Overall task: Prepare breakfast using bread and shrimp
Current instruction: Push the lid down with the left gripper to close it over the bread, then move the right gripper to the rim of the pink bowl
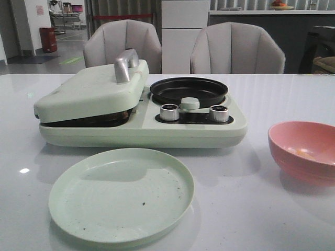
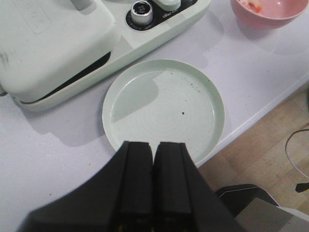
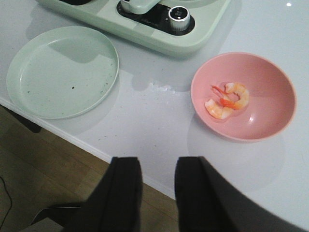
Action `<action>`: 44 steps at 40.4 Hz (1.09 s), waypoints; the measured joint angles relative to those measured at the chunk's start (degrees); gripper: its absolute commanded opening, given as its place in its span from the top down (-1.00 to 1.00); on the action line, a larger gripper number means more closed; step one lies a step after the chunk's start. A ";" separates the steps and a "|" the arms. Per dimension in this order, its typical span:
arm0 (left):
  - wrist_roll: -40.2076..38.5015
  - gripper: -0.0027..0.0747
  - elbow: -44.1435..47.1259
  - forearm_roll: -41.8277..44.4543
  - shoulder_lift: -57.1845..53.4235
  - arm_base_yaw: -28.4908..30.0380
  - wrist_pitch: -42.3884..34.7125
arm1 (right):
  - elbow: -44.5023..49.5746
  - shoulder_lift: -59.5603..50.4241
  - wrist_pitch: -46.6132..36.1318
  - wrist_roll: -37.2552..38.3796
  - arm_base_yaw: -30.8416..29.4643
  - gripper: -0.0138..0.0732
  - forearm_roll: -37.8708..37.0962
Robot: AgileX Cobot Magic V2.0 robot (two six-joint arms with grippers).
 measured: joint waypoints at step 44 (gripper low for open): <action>-0.15 0.67 6.26 -1.47 -9.49 0.00 -0.49 | -0.35 10.14 -7.51 0.04 -1.10 -0.24 0.13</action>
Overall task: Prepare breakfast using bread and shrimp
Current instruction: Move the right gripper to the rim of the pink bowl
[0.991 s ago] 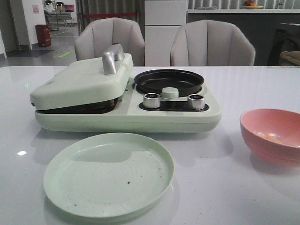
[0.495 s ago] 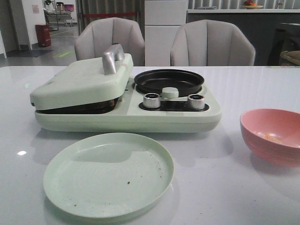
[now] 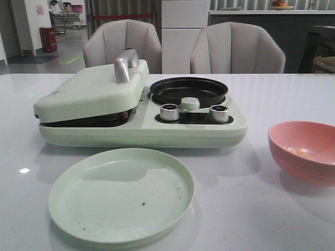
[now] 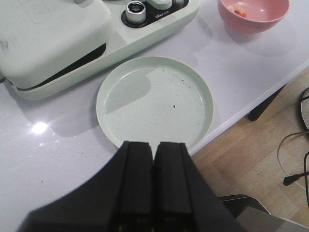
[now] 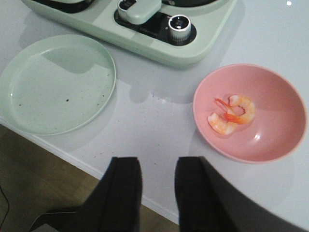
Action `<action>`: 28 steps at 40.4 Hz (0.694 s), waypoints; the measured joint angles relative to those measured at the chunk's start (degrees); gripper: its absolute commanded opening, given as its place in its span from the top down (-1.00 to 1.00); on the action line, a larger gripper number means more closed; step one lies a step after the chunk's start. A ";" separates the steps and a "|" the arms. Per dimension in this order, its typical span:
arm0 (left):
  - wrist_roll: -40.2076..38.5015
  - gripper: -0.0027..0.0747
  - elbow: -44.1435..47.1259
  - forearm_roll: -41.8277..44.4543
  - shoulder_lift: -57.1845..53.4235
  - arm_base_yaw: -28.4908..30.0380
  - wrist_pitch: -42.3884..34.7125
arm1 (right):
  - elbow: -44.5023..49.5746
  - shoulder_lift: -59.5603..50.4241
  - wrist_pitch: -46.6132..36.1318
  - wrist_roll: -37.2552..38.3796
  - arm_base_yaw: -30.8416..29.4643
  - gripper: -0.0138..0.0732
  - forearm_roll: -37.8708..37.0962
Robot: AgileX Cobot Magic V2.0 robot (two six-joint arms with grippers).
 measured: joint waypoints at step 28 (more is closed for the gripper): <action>0.00 0.67 0.00 0.00 0.00 0.00 0.00 | -12.42 36.40 -1.74 0.00 -26.60 -0.60 0.39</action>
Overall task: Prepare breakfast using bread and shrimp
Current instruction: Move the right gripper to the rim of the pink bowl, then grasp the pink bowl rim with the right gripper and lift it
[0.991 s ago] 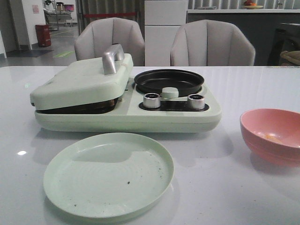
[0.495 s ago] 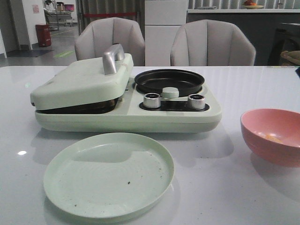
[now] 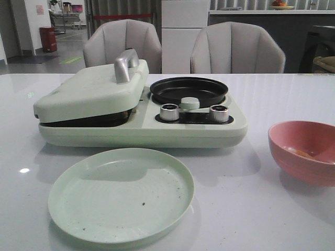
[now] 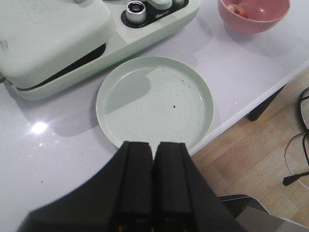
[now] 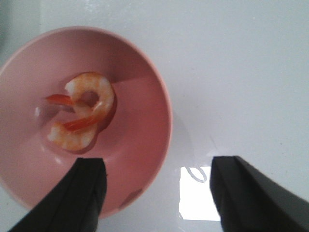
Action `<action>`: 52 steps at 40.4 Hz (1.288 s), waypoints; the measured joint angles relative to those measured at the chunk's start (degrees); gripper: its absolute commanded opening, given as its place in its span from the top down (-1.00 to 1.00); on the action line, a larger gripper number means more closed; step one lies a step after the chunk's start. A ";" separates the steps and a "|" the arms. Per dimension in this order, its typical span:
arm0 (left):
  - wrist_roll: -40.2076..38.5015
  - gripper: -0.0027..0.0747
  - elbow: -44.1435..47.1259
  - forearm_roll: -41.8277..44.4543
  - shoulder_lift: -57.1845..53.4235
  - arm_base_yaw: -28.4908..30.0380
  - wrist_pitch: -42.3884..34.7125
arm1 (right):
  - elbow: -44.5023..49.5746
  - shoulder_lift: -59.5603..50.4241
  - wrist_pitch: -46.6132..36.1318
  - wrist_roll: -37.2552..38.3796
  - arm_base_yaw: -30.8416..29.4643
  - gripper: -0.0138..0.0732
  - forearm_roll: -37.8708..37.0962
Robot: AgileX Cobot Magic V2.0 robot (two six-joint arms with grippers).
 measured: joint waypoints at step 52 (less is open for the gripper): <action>-0.03 0.67 0.00 0.00 0.00 0.00 0.00 | -17.95 6.74 -6.38 0.19 10.45 0.56 -3.97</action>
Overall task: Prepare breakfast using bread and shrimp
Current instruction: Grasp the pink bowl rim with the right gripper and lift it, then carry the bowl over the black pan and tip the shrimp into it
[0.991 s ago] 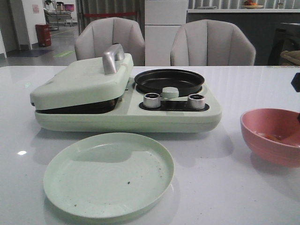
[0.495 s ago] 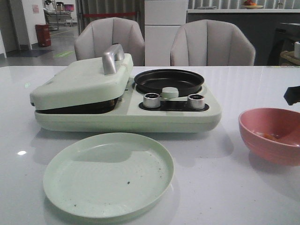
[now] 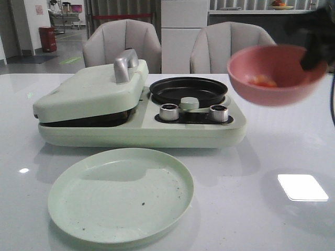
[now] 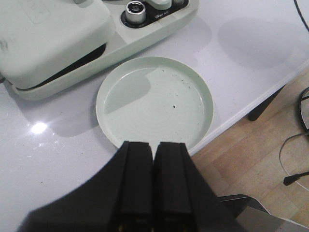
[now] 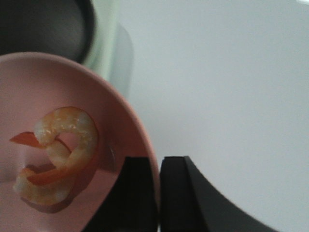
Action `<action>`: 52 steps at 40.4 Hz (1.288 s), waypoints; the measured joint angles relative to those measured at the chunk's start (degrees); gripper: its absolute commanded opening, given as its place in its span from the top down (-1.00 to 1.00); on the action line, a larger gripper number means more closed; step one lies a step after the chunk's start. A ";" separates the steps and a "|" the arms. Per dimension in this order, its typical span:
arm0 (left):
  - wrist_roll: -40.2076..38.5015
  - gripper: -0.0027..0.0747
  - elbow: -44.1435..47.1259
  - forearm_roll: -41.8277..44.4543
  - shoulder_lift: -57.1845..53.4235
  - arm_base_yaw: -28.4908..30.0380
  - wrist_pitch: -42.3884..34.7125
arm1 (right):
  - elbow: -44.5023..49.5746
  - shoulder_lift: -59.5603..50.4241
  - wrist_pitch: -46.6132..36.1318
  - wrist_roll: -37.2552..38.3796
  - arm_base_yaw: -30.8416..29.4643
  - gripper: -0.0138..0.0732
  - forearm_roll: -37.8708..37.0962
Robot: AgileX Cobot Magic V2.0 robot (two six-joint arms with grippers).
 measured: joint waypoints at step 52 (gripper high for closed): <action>0.00 0.67 0.00 0.00 0.00 0.00 0.00 | -46.33 41.45 36.77 29.59 33.02 0.56 -94.43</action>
